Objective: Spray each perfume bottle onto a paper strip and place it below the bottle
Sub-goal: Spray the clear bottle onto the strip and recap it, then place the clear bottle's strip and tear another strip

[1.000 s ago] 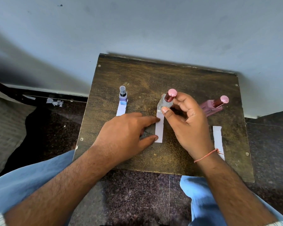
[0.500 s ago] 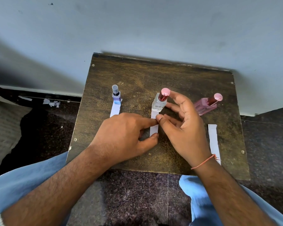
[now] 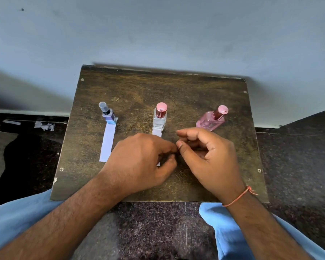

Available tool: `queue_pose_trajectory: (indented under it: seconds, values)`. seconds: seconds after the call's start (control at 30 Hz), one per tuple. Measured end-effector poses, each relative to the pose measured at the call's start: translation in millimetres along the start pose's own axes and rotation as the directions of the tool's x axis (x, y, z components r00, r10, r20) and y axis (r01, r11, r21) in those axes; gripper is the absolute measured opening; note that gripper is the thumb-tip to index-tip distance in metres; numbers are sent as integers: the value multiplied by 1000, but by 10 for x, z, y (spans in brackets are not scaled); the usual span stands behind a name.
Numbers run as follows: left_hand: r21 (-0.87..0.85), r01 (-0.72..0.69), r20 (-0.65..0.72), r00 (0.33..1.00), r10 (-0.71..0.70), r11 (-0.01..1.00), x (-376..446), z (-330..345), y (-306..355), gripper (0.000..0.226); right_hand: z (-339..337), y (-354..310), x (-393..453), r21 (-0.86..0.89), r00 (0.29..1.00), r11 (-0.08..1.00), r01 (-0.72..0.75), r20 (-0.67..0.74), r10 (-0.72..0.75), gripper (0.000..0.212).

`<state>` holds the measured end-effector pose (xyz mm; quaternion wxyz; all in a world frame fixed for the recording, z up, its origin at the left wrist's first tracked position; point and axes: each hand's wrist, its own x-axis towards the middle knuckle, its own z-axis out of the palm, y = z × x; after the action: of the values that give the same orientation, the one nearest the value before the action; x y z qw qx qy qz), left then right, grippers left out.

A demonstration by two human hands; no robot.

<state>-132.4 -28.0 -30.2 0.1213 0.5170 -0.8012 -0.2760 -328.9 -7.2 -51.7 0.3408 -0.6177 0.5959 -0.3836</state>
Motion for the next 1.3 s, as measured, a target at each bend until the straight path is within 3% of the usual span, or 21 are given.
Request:
queue_pose_trajectory:
  seconds: [0.3,0.5,0.63,0.73,0.9,1.03,1.1,1.2,1.3]
  values:
    - [-23,-36,-22,999,36,999,109,112,233,28,-399,121,-73,-72,998,997,31,-57,-35,9]
    - [-79,-47,-5,999,46,996,185,237,303,23,-729,289,-106,-271,995,959,83,-35,-96,10]
    - [-63,-57,17,998,58,996,207,285,337,25,-995,383,-83,-512,992,855,87,121,-28,39]
    - [-61,-74,15,997,75,995,208,302,354,26,-1175,416,-85,-615,986,788,-11,123,110,65]
    - [-69,-59,17,998,61,996,215,315,357,28,-1398,476,-77,-593,958,763,-255,-49,282,70]
    - [-76,-58,14,998,59,995,224,305,354,26,-1354,430,-78,-493,949,814,-306,-96,299,65]
    - [-80,-56,12,998,57,995,226,298,355,25,-1238,369,-96,-499,959,824,-268,-58,276,81]
    - [-83,-55,11,998,56,995,234,291,351,26,-1162,337,-81,-643,947,729,-235,16,319,109]
    - [-86,-54,8,998,55,995,227,282,339,26,-1260,377,-38,-590,915,733,-338,-24,402,109]
